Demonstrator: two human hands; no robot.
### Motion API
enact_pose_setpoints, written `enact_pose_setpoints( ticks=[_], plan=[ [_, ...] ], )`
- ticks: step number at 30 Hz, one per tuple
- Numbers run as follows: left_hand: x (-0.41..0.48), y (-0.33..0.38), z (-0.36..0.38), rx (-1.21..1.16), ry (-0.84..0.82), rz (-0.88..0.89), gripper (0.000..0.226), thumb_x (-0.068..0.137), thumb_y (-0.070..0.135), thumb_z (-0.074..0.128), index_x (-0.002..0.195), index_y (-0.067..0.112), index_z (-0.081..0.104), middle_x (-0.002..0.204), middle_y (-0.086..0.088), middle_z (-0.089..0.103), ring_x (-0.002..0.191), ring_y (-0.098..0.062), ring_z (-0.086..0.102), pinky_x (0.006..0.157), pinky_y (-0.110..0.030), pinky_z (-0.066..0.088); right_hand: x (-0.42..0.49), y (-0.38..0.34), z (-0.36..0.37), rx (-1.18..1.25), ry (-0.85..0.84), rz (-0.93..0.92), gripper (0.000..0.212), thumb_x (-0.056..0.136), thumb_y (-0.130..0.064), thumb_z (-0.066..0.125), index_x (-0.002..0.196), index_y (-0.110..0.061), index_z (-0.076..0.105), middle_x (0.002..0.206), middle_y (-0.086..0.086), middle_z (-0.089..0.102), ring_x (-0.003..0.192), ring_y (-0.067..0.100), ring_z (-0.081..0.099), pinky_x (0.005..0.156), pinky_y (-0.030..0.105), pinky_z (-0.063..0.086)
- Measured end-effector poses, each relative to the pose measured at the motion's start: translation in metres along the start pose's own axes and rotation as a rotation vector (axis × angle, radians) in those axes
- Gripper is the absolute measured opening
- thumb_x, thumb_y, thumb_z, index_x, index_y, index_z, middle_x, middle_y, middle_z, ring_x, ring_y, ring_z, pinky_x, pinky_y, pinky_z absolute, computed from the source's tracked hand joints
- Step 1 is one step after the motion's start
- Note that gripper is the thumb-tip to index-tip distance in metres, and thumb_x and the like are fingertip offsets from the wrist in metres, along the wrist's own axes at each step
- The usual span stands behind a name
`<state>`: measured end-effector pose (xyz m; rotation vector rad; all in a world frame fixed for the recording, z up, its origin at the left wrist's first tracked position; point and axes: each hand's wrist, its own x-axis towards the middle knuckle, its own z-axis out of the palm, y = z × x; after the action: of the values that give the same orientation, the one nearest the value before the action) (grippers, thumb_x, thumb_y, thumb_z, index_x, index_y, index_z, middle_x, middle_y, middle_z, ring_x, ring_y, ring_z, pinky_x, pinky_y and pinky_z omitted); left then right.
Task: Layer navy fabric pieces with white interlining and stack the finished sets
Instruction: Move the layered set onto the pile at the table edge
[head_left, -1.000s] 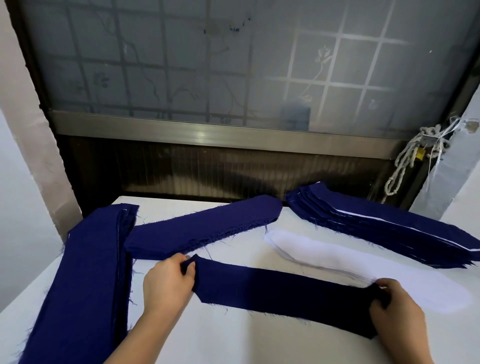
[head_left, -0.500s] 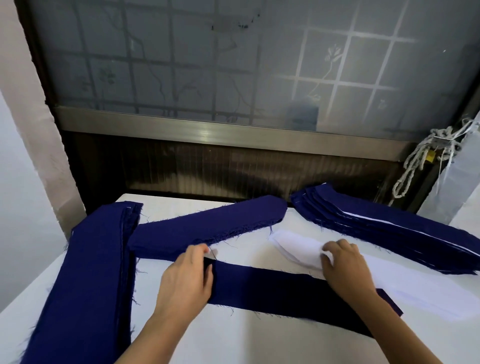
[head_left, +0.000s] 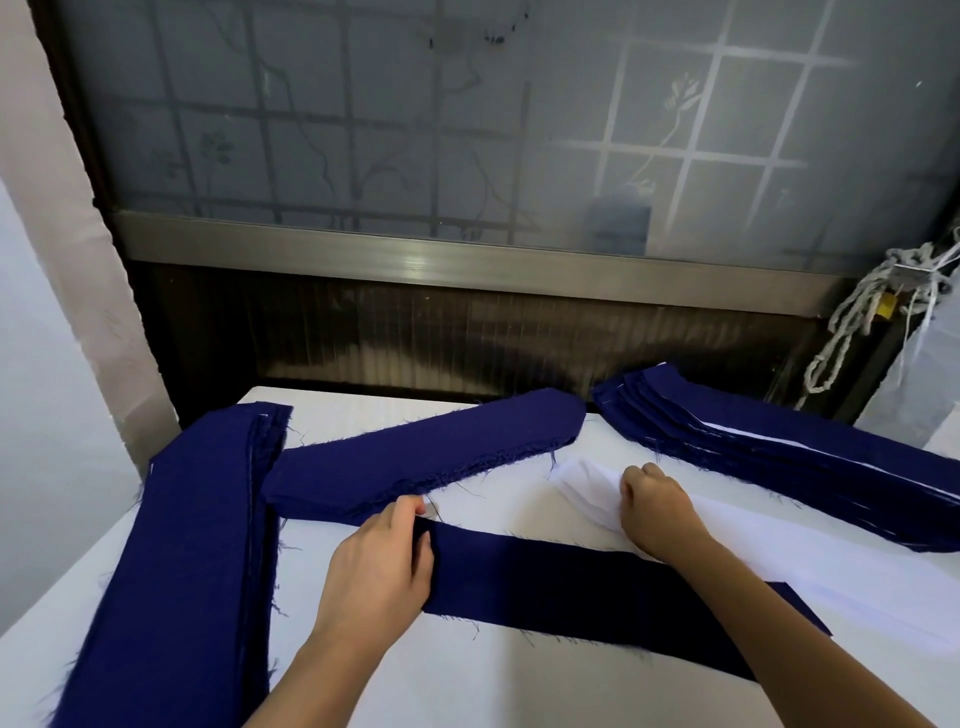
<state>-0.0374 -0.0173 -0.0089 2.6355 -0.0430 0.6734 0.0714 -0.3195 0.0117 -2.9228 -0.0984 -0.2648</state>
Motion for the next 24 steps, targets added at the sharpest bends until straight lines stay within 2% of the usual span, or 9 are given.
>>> enact_pose_setpoints(
  ticks=[5,9,12,15,17,19,20,22,24],
  plan=[
    [0.0,0.0,0.0,-0.014,-0.005,-0.01,0.022,0.092,0.024,0.06,0.114,0.023,0.054,0.075,0.016,0.048,0.062,-0.007,0.047,0.055,-0.023,0.036,0.0,0.007,-0.002,0.266,0.007,0.107,0.02,0.093,-0.001,0.042,0.075,-0.009,0.046,0.087,0.013,0.049,0.069,0.025,0.045,0.062,0.03,0.036],
    [-0.001,0.0,-0.001,-0.026,-0.019,-0.003,0.023,0.092,0.024,0.06,0.114,0.023,0.053,0.074,0.016,0.048,0.062,-0.006,0.046,0.054,-0.023,0.037,0.0,0.015,-0.012,0.531,-0.04,0.26,0.017,0.093,-0.005,0.044,0.082,-0.009,0.057,0.079,0.006,0.056,0.074,0.022,0.05,0.067,0.03,0.041],
    [0.0,0.001,-0.004,-0.026,-0.006,0.023,0.02,0.091,0.022,0.063,0.107,0.024,0.053,0.072,0.018,0.044,0.059,-0.006,0.044,0.051,-0.021,0.035,-0.006,0.017,-0.022,0.738,-0.045,0.325,0.023,0.089,-0.001,0.041,0.076,-0.009,0.057,0.073,0.007,0.055,0.067,0.021,0.047,0.06,0.03,0.039],
    [-0.001,0.005,-0.007,-0.043,0.042,0.069,0.013,0.091,0.023,0.065,0.097,0.025,0.055,0.07,0.021,0.041,0.057,-0.003,0.041,0.048,-0.019,0.032,-0.011,0.01,-0.039,0.693,0.002,0.26,0.024,0.084,0.006,0.039,0.068,-0.005,0.054,0.068,0.01,0.048,0.064,0.021,0.041,0.056,0.029,0.033],
    [-0.001,0.005,-0.007,-0.054,0.071,0.1,0.005,0.097,0.03,0.055,0.093,0.029,0.054,0.071,0.024,0.042,0.06,-0.002,0.044,0.051,-0.02,0.034,-0.015,-0.004,-0.052,0.652,0.032,0.209,0.024,0.077,0.012,0.04,0.062,-0.001,0.053,0.065,0.011,0.044,0.062,0.021,0.04,0.055,0.029,0.032],
    [-0.002,0.003,-0.007,-0.084,0.071,0.127,0.021,0.102,0.039,0.037,0.092,0.032,0.054,0.074,0.027,0.046,0.065,-0.001,0.048,0.056,-0.021,0.036,-0.022,-0.023,-0.062,0.601,0.064,0.143,0.026,0.075,0.012,0.045,0.055,-0.003,0.055,0.069,0.009,0.049,0.066,0.022,0.047,0.058,0.026,0.037],
    [-0.003,0.002,-0.007,-0.126,0.067,0.144,0.029,0.102,0.042,0.03,0.092,0.032,0.055,0.076,0.028,0.049,0.068,-0.002,0.05,0.058,-0.022,0.038,-0.029,-0.035,-0.064,0.55,0.085,0.091,0.028,0.077,0.009,0.049,0.054,-0.006,0.058,0.076,0.007,0.052,0.074,0.02,0.05,0.065,0.026,0.04],
    [-0.005,-0.002,-0.007,-0.25,0.063,0.183,0.044,0.101,0.047,0.02,0.092,0.028,0.059,0.077,0.024,0.058,0.068,-0.003,0.054,0.058,-0.026,0.043,-0.048,-0.063,-0.062,0.437,0.121,-0.012,0.024,0.082,0.0,0.054,0.064,-0.009,0.067,0.092,0.003,0.052,0.089,0.017,0.049,0.079,0.024,0.04],
    [-0.008,-0.005,-0.006,-0.326,0.083,0.217,0.06,0.101,0.054,0.013,0.09,0.024,0.064,0.064,0.017,0.055,0.059,-0.005,0.053,0.051,-0.031,0.044,-0.072,-0.095,-0.052,0.363,0.148,-0.075,0.018,0.086,-0.011,0.051,0.074,-0.008,0.064,0.096,0.001,0.049,0.092,0.018,0.046,0.082,0.028,0.042]
  ],
)
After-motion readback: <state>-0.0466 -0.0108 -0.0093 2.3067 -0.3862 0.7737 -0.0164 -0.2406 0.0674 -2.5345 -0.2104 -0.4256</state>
